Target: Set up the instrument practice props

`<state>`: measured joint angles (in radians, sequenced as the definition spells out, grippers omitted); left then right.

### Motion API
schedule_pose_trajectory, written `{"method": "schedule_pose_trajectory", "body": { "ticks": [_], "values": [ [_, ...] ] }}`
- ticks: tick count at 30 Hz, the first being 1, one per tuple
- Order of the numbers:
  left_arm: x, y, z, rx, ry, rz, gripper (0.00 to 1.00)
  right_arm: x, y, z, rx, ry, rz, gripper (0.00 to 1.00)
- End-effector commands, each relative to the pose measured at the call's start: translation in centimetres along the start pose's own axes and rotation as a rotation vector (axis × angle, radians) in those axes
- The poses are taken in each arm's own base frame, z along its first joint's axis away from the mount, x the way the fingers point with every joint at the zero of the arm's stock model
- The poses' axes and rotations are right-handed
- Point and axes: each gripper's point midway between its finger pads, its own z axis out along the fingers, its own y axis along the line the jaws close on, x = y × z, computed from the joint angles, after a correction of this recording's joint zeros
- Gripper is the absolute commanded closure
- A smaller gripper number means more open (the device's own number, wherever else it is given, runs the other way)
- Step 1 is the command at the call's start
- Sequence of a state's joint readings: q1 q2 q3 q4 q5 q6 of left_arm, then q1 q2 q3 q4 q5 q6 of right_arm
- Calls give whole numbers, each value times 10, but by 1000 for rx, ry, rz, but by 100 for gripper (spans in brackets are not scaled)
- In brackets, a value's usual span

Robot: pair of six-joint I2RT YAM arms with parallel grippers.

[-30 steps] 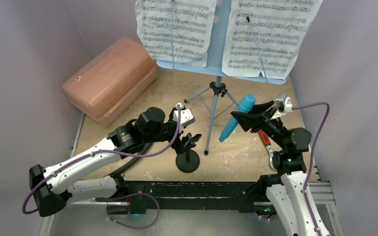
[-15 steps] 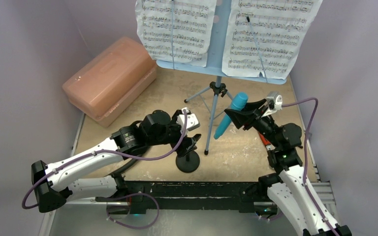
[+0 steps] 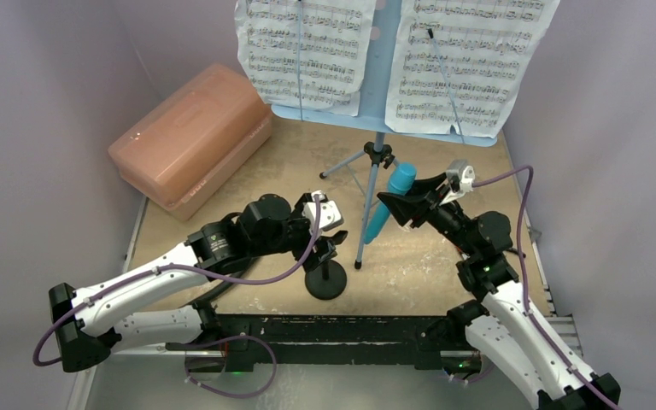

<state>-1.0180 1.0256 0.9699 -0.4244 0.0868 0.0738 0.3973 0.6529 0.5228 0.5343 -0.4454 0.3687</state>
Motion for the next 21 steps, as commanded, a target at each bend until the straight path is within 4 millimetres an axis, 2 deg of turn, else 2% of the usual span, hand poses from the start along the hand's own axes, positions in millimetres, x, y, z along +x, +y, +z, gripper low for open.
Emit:
{"method": "schedule_pose_trajectory", "body": {
  "ticks": [1,4,11,12,14,15,21],
  "values": [
    [0,-2,5,23,-11,50,33,-29,10,6,-27,-95,-75,100],
    [0,-7,4,54,-20,86,39,-28,15,7,-48,-94,-78,100],
    [3,-20,-5,148,-62,232,42,-22,29,5,-121,-76,-98,100],
    [4,-21,-6,154,-66,245,45,-22,30,4,-127,-74,-100,100],
    [4,-21,-7,159,-68,273,60,-21,35,2,-153,-74,-109,100],
    [5,-20,-7,157,-68,282,64,-21,37,2,-162,-74,-106,100],
    [-3,-21,-3,156,-131,322,62,-19,42,0,-185,-65,-114,100]
  ]
}}
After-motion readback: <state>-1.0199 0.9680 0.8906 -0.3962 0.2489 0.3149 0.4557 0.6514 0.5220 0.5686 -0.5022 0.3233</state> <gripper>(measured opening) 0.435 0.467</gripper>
